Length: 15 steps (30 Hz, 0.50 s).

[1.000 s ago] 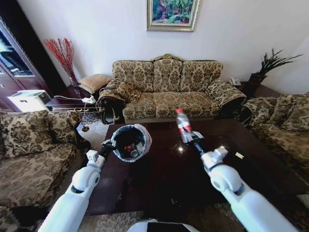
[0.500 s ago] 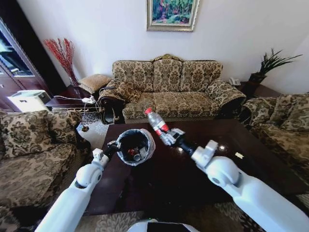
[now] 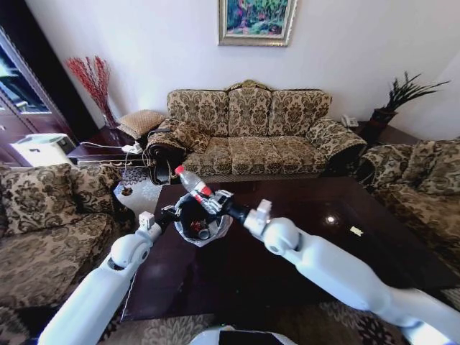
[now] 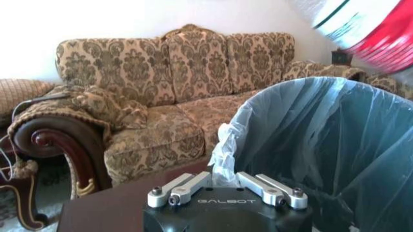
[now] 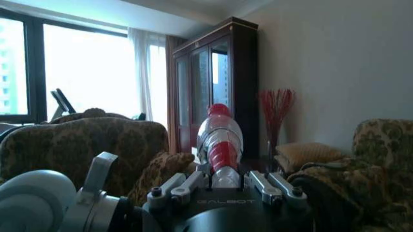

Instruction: Move to the front of the table and place the trash on the table into the trash bin.

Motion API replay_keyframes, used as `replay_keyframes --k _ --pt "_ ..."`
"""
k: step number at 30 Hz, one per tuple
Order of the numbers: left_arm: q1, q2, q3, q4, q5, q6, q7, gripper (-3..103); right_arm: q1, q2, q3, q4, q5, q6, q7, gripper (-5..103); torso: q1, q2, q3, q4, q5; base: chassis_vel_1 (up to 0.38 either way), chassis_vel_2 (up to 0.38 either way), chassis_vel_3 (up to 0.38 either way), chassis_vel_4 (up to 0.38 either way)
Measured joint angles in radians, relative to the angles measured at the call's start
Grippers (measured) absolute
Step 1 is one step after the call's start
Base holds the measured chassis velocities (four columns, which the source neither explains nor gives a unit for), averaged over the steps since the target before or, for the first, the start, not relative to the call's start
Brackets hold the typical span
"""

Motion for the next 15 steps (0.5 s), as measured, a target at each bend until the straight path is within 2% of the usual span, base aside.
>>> replay_keyframes --k 3,7,15 --pt "-0.006 -0.001 0.001 0.009 0.0 -0.002 0.002 1 0.011 0.054 -0.026 -0.084 -0.049 0.024 -0.002 19 0.0 0.0 0.0 0.0002 0.0002 0.0 0.0 0.0 0.0" --pt "-0.006 -0.001 -0.001 0.013 0.0 -0.004 0.007 1 0.018 0.081 -0.037 -0.15 -0.108 0.044 -0.012 19 0.0 0.0 0.0 0.0001 0.0002 0.0 0.0 0.0 0.0" --pt "-0.005 0.001 -0.013 0.028 0.001 -0.018 0.017 1 0.018 0.093 -0.039 -0.187 -0.167 0.069 -0.03 19 0.0 0.0 0.0 0.0001 0.0004 0.0 0.0 0.0 0.0"
